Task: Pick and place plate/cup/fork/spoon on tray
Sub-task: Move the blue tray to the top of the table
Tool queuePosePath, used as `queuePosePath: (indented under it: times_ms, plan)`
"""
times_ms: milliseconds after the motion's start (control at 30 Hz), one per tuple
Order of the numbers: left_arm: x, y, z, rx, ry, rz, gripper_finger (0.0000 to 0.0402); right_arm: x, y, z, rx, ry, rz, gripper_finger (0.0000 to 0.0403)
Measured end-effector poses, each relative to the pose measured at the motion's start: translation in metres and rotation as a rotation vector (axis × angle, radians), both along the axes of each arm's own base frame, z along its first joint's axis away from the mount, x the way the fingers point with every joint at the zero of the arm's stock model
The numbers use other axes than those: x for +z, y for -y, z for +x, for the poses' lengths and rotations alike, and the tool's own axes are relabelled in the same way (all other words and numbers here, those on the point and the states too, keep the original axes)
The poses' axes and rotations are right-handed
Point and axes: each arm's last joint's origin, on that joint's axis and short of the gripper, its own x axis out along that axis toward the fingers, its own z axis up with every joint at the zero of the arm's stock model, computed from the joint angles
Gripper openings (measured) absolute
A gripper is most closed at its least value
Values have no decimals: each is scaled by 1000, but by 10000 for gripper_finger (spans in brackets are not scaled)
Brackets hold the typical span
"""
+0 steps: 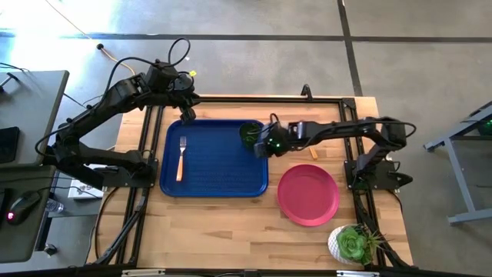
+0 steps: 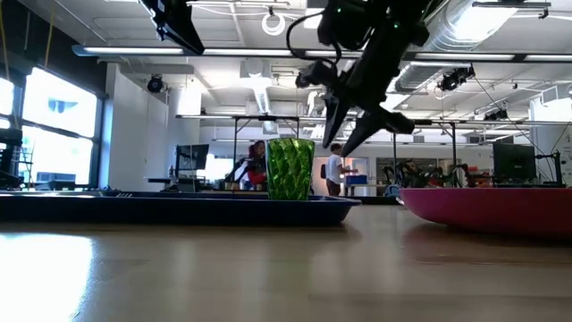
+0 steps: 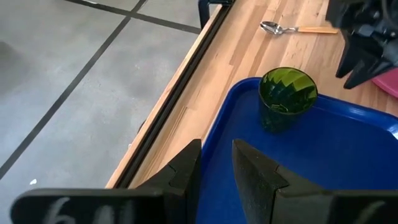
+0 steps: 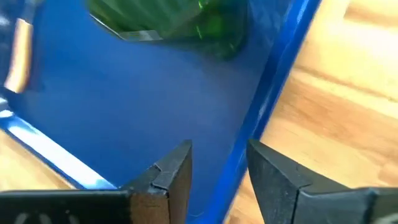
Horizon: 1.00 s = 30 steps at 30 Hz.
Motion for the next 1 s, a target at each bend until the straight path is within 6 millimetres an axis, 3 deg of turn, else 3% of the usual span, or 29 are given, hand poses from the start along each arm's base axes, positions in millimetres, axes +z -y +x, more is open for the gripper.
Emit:
queuePosePath:
  times_ms: [467, 1000]
  plan:
    - [0, -1, -1, 34, -17, 23, 81, -45, 2, 11, -24, -146, 20, 145]
    - [0, -1, -1, 33, -18, 23, 81, -69, 6, 20, -56, -174, 19, 131]
